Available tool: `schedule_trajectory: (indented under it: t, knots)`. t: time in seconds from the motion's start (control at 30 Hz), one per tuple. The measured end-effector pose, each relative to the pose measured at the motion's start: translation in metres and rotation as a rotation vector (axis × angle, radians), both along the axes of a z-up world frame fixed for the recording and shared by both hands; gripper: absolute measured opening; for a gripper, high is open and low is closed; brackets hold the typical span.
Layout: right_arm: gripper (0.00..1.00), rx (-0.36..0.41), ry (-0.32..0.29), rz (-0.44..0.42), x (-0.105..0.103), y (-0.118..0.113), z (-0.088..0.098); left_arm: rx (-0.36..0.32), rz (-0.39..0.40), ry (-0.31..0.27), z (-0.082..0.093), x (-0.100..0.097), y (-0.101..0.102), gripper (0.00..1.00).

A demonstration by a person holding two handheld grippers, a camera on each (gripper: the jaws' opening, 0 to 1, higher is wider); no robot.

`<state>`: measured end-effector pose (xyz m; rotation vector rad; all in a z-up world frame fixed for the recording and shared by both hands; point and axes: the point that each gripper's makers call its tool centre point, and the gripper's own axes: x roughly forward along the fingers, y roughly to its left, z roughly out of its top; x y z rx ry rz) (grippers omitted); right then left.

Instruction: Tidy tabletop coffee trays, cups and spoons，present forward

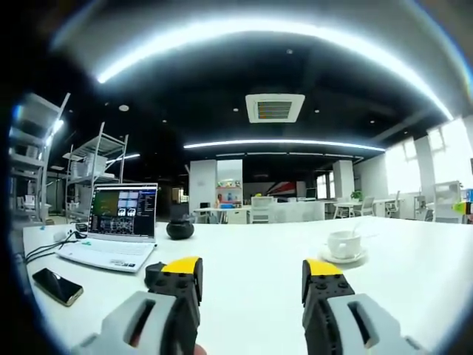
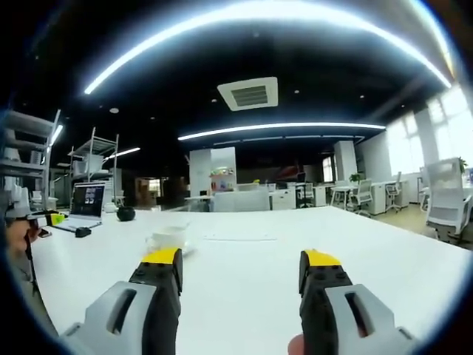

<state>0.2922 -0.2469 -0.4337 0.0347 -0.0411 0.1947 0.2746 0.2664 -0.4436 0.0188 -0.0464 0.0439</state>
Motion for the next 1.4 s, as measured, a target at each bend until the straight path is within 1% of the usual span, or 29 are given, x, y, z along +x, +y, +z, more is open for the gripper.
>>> schedule_trajectory:
  t: [0.17, 0.47, 0.8, 1.1, 1.4]
  knots:
    - [0.64, 0.000, -0.004, 0.003, 0.000, 0.002, 0.002, 0.001, -0.005, -0.006, 0.003, 0.001, -0.001, 0.55]
    - [0.64, -0.006, -0.002, 0.003, 0.001, 0.004, 0.003, 0.000, -0.011, -0.001, 0.001, 0.005, -0.001, 0.55]
    - [0.63, 0.010, 0.015, -0.003, 0.002, 0.004, -0.006, -0.003, -0.003, -0.001, 0.000, 0.006, 0.002, 0.55]
    - [0.62, 0.013, 0.016, -0.006, 0.003, 0.004, -0.007, -0.013, 0.012, -0.003, -0.002, 0.005, 0.007, 0.55]
    - [0.62, 0.017, 0.017, -0.015, 0.001, 0.001, -0.007, -0.013, 0.010, -0.011, 0.003, 0.008, 0.006, 0.55]
